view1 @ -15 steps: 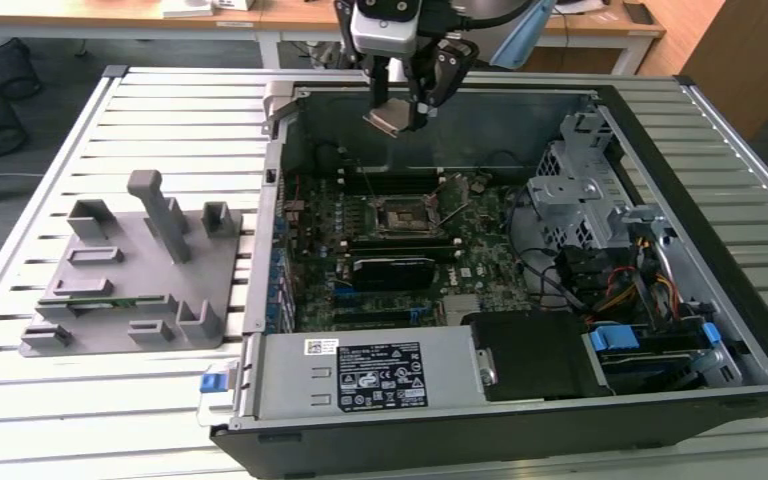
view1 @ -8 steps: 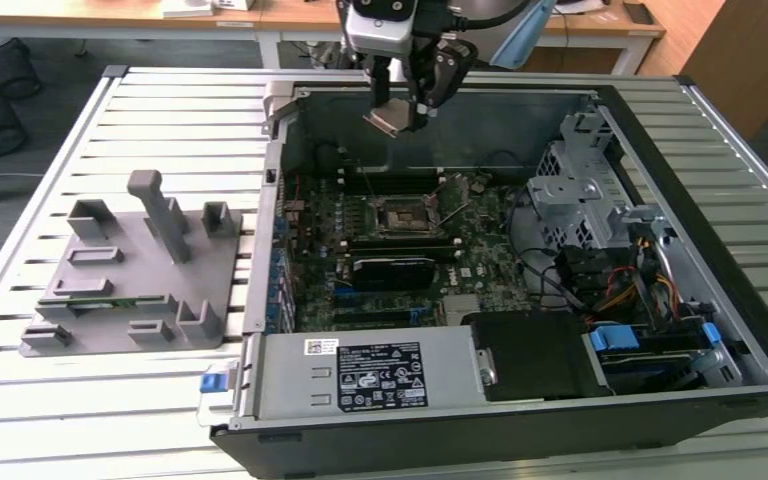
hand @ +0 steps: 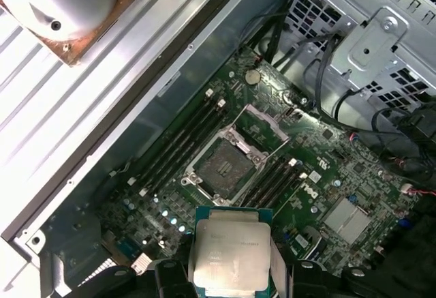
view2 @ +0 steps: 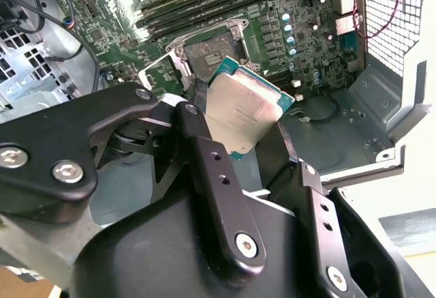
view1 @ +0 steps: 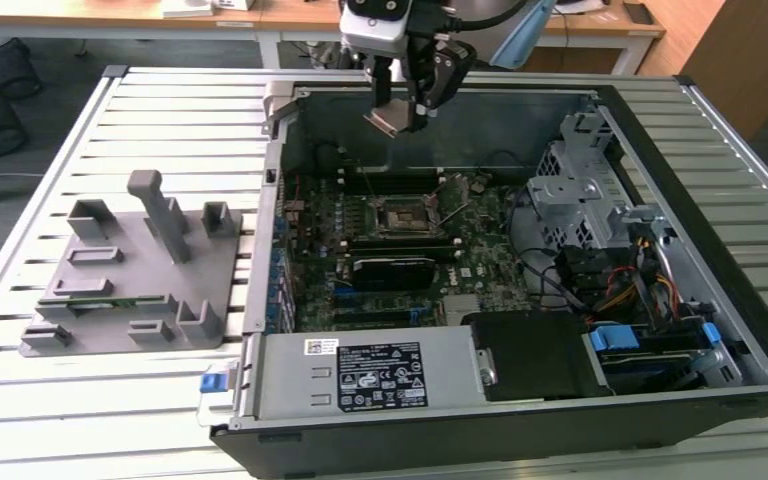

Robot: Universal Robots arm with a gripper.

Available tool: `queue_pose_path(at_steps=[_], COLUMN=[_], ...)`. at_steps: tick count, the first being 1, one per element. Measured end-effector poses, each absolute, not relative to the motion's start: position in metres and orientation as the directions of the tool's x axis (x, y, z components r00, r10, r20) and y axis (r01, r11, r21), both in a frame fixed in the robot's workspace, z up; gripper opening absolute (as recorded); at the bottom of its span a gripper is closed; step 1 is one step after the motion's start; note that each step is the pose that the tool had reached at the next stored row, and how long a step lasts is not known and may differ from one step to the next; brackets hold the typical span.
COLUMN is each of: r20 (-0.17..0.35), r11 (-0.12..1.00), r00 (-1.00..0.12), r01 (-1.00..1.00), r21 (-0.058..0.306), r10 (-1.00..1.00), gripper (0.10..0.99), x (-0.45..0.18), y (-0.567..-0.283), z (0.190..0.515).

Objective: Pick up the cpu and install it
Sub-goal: 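Place the cpu into insertion slot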

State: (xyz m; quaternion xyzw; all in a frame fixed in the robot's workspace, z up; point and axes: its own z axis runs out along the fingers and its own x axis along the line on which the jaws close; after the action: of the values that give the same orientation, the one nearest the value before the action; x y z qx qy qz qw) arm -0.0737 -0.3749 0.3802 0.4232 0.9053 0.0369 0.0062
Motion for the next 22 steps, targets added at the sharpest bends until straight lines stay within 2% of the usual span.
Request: queue_pose_path(at_steps=[22], r20=[0.019], r11=[0.54], r00=[-0.542], r01=[0.839], r21=[0.072], r10=[0.84], gripper=[0.533], x=[-0.0737], y=[-0.3749], z=[0.3799])
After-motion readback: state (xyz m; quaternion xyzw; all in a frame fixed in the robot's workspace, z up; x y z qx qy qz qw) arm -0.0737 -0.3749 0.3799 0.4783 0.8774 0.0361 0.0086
